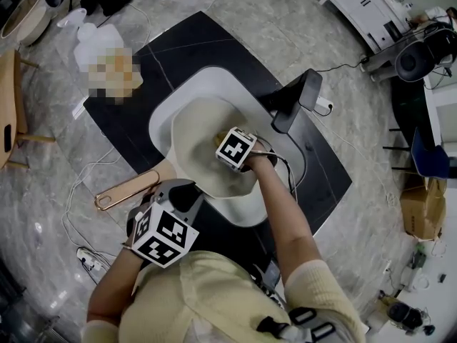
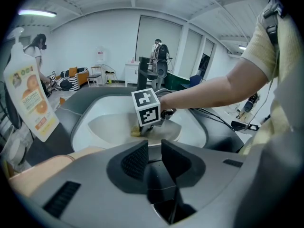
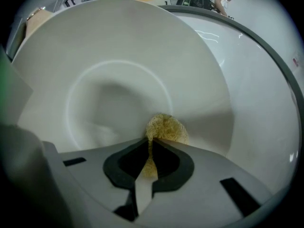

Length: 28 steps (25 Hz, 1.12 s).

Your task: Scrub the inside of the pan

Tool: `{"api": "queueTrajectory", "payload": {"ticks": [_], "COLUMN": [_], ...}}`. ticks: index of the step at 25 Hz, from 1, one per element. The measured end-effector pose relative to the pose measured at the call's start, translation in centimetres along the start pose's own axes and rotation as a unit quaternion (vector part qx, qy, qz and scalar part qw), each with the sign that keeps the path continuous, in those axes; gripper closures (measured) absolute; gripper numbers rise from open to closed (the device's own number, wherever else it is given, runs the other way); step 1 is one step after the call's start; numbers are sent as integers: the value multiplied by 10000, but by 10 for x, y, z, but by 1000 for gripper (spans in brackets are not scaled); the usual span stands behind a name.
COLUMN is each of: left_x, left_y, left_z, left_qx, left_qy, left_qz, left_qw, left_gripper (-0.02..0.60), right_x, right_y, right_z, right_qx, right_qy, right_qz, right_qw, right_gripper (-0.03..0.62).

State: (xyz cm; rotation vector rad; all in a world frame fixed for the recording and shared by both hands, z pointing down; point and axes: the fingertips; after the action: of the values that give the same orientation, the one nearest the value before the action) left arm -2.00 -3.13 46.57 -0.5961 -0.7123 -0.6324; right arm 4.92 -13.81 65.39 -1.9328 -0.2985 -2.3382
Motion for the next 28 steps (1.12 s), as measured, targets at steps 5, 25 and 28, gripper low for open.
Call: {"api": "queueTrajectory", "payload": {"ticks": [5,25,28], "left_x": [0,-1,0], "left_y": [1,1,1], "left_z": [0,2,2], "left_qx": [10,42,70], "left_qy": [-3,34,30], "left_qz": [-6,38,41], "left_qw": [10000,10000,10000], "left_gripper": [489,489,489], "right_x": [-6,-25,-31], "right_y": [-3,-32,-43], "right_z": [-7,-42,-51], "right_qx": [179,566,457], "right_qy": [217,1110,1251], "right_qz": [43,-445,-661], "right_qw": [9996,9912,9889], "right_gripper": [556,556,556]}}
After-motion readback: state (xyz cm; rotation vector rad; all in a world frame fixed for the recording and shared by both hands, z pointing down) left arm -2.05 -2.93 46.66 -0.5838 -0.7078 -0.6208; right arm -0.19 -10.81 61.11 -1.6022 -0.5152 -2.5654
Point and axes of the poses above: the fingertips, and each gripper's own axes: x forward along the fingers, y to its right, z out of its underside, and after that the axes turned 14 degrees about -x, right-handed
